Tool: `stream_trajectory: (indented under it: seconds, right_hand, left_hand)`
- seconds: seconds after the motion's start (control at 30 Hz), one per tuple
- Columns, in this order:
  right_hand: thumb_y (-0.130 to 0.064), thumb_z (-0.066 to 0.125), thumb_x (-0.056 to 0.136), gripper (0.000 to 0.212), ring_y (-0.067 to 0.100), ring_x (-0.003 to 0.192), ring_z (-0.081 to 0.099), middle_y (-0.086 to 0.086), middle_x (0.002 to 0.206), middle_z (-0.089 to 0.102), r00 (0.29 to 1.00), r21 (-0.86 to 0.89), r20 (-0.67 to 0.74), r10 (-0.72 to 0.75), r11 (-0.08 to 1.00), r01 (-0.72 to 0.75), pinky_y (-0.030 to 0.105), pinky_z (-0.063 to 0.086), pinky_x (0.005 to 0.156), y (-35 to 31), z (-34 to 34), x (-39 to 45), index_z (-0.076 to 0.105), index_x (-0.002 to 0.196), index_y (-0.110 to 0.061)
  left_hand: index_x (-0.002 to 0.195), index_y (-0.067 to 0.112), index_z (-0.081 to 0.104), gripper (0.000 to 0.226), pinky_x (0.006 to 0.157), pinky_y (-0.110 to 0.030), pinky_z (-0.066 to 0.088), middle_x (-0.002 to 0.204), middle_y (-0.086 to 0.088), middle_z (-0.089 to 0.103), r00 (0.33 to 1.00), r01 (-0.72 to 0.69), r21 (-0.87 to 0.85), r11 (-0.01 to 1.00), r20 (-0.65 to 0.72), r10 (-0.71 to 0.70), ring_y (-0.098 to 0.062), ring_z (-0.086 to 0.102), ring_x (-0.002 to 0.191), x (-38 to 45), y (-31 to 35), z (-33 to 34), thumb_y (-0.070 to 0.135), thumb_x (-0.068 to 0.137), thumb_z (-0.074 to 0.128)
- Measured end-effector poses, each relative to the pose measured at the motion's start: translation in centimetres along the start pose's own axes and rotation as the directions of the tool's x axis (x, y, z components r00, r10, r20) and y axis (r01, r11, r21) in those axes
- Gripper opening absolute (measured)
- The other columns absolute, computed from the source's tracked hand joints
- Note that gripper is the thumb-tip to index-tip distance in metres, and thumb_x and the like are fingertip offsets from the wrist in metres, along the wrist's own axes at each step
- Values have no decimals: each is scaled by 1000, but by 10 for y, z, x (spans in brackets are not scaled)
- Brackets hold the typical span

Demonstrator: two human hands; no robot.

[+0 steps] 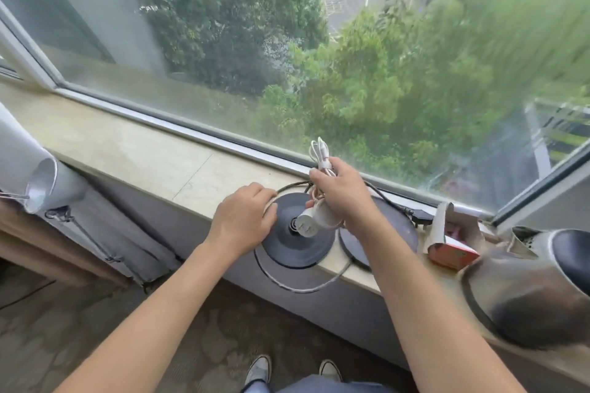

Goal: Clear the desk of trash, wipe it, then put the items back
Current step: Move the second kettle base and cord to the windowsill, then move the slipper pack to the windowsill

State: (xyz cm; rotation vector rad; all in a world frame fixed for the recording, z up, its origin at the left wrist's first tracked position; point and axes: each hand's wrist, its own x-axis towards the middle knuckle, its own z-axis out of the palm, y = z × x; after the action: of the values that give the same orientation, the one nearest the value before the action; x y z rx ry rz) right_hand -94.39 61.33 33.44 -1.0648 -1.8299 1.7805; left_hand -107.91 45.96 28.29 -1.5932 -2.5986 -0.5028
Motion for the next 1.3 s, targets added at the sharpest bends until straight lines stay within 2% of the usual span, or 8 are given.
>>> stream_trajectory:
  seconds: [0.2,0.37,0.47,0.57,0.7,0.9,1.1,1.3]
  right_hand:
    - [-17,62,91,7,29,70,67,10,71,64,982,102,-104,159,984,-148,56,59,74,10,78,51,57,91,-12]
    - [-15,62,91,21,27,81,67,13,95,67,920,93,-244,307,951,-293,30,50,62,27,127,77,63,108,-3]
    - [-20,60,92,31,29,87,62,12,97,64,920,-159,-311,240,941,-299,31,42,68,25,140,72,60,115,1]
    - [-23,58,93,36,30,99,55,10,110,58,928,-357,-351,128,898,-259,32,38,76,16,138,57,53,122,-4]
    - [-25,60,94,50,30,134,48,12,141,55,899,-527,-419,-125,840,-129,39,37,111,13,110,28,52,141,-7]
    - [-28,62,92,58,36,144,34,11,153,48,757,-774,-469,-455,624,-105,54,30,119,29,52,-62,51,148,-21]
    - [-43,57,94,59,30,151,25,2,159,42,617,-700,-685,-386,582,-413,56,21,123,58,11,-169,48,151,-30]
    - [-45,57,97,62,25,156,13,-4,164,33,416,-463,-878,-238,646,-607,52,6,127,91,-36,-274,37,155,-37]
  left_hand:
    - [119,11,71,47,81,-41,57,115,-5,72,1000,-22,-31,999,6,22,-29,69,104,5,-54,-7,35,93,40]
    - [118,13,68,46,86,-40,56,117,-2,70,998,-51,-118,992,21,54,-26,66,109,1,-84,-9,27,88,36]
    - [112,19,64,34,84,-37,53,116,4,66,994,-96,-149,984,28,102,-20,63,108,-2,-101,-7,21,87,42]
    - [131,9,63,45,103,-46,52,137,-7,63,989,-145,-148,978,12,149,-25,58,129,-2,-111,-3,21,90,47]
    - [139,4,58,56,110,-50,46,146,-17,56,965,-261,-167,951,-22,261,-33,52,137,10,-93,-10,31,92,41]
    - [148,8,52,63,121,-48,34,156,-14,49,857,-512,-242,824,-79,510,-32,42,147,22,-2,-23,39,94,45]
    - [152,11,48,72,122,-52,32,158,-12,46,695,-702,-256,665,-41,718,-33,40,148,4,95,-8,52,93,43]
    - [156,17,42,75,125,-49,26,164,-5,38,521,-805,-334,491,-2,854,-24,28,155,-48,192,2,57,93,42]
